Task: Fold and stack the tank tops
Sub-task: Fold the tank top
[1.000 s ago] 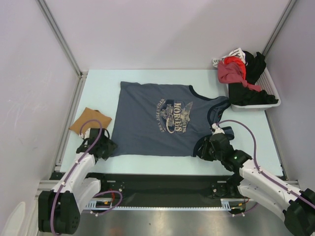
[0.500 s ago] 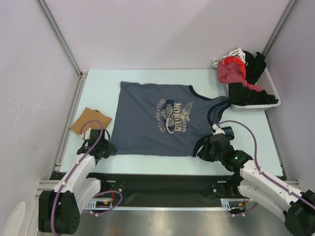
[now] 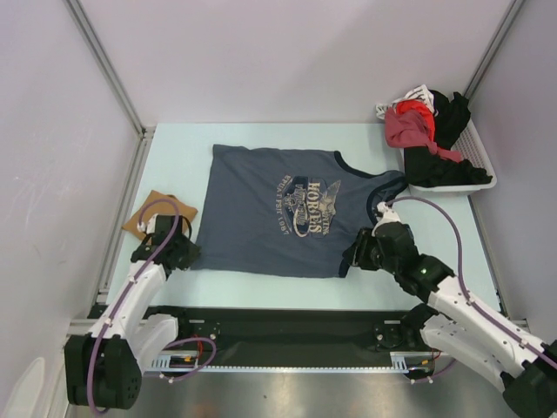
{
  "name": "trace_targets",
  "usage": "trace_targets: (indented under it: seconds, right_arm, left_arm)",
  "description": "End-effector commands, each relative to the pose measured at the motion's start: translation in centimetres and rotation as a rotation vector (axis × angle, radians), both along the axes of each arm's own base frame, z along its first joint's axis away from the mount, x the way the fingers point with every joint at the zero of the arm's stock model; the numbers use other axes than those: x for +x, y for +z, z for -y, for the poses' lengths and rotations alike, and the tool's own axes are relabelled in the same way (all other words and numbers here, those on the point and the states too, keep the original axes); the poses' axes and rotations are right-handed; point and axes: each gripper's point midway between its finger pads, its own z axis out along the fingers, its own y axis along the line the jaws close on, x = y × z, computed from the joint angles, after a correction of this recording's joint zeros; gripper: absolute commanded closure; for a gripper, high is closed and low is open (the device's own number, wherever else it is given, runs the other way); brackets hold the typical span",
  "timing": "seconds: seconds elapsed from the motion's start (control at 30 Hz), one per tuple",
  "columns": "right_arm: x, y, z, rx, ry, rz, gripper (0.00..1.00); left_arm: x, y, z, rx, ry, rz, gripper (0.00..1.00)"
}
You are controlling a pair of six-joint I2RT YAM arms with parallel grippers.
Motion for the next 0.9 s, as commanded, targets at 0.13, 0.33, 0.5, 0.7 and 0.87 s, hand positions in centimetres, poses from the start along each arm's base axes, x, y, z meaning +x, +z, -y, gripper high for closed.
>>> trace_targets:
  seconds: [0.13, 0.33, 0.5, 0.7, 0.87]
  right_arm:
    - [-0.1, -3.0, -0.8, -0.032, 0.038, -0.075, 0.43]
    - [-1.0, -5.7, -1.7, -0.008, 0.071, -0.14, 0.44]
    - [-1.1, -6.6, -3.0, 0.035, 0.114, -0.17, 0.55]
    - [-0.8, -6.0, -2.8, 0.02, 0.104, -0.157, 0.95]
    - [-0.2, -3.4, -1.6, -0.005, 0.061, -0.089, 1.0]
  left_arm:
    - [0.4, 0.0, 0.4, -0.003, -0.041, -0.003, 0.99]
    - [0.2, -0.3, 0.6, -0.013, -0.045, 0.003, 0.99]
    - [0.5, -0.2, 0.5, -0.005, -0.043, 0.009, 1.0]
    - [0.7, 0.5, 0.1, 0.019, -0.046, 0.015, 1.0]
    - [1.1, 1.7, -0.7, 0.066, -0.03, 0.046, 1.0]
